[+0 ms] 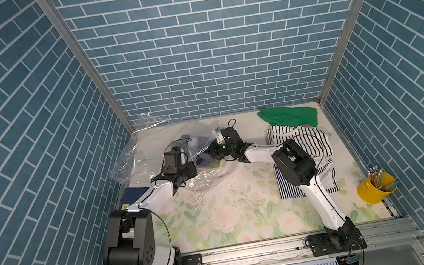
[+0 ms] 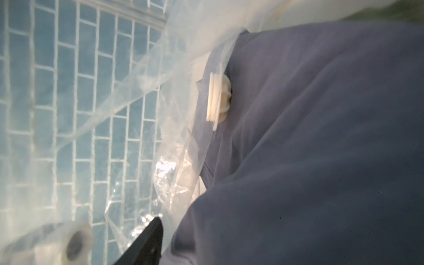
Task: Take the tank top out of the vacuum bag
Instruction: Take out the tank top from the vacuum bag.
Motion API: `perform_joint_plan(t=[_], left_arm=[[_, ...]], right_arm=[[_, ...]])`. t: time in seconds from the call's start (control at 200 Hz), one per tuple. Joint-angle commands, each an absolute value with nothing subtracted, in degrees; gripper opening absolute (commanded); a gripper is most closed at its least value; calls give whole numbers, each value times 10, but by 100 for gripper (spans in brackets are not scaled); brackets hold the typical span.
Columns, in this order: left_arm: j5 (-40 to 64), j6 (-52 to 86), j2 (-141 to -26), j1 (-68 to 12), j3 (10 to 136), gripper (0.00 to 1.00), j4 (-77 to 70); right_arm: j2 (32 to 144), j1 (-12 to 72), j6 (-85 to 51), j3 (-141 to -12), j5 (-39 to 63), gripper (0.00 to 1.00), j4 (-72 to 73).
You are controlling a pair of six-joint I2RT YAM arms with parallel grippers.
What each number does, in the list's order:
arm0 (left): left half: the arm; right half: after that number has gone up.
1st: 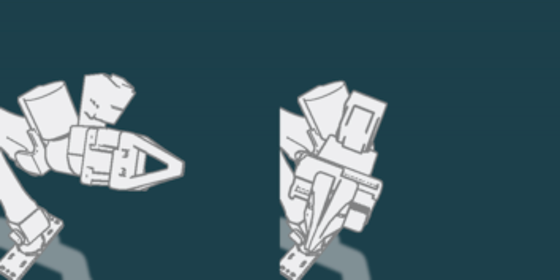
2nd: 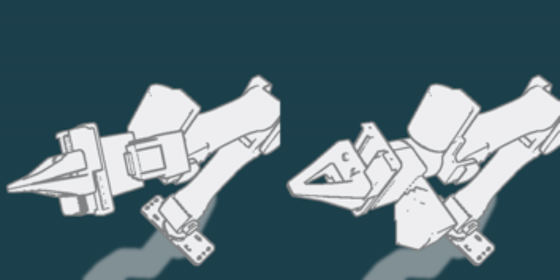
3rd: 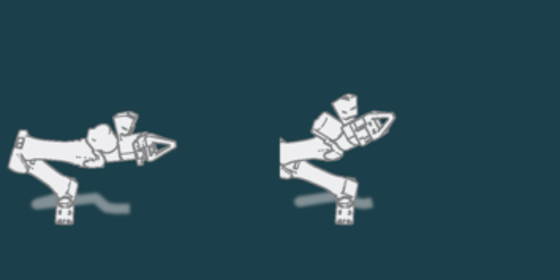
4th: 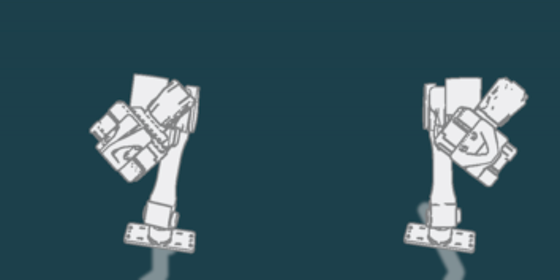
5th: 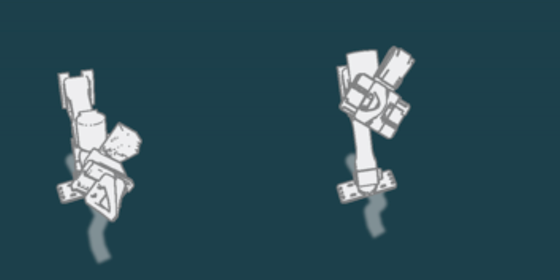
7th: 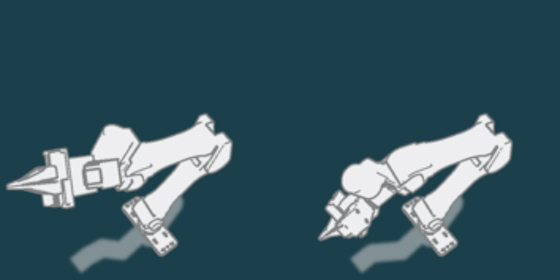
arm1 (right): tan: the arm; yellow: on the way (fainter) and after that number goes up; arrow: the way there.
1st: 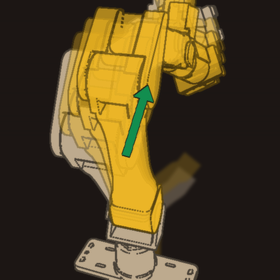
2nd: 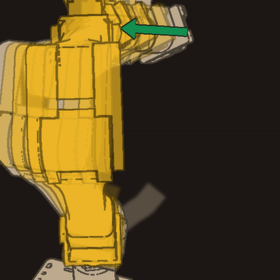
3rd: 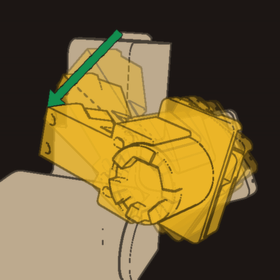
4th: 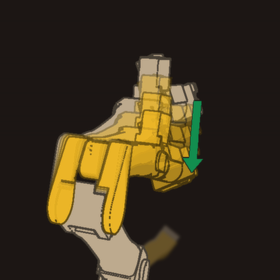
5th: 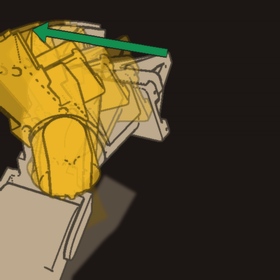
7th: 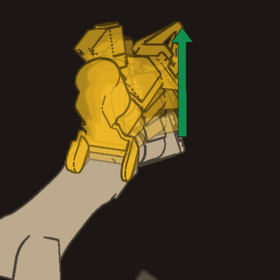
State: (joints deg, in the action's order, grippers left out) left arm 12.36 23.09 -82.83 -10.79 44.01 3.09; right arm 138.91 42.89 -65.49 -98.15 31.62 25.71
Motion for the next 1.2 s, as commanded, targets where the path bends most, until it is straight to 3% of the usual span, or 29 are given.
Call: perform_joint_plan(t=[0.0,0.215,0.325,0.495,0.555,0.68,1.09,1.195], left_arm=[[129,220,-821,-107,443,0,45],[130,217,-817,-107,442,0,46],[130,218,-816,-107,444,0,47],[129,215,-812,-107,444,0,50],[128,214,-811,-107,444,0,52],[122,213,-810,-107,446,0,53],[109,219,-827,-103,443,0,37],[111,218,-833,-102,443,0,36]], right_arm=[[1423,439,-698,-1006,349,61,353],[1456,440,-662,-1077,289,78,175],[1487,439,-670,-1110,264,78,127],[1531,440,-695,-1170,286,59,141],[1534,440,-695,-1185,294,43,145],[1493,440,-669,-1158,289,0,143],[1235,433,-600,-889,223,0,132],[1198,428,-601,-845,225,12,135]])
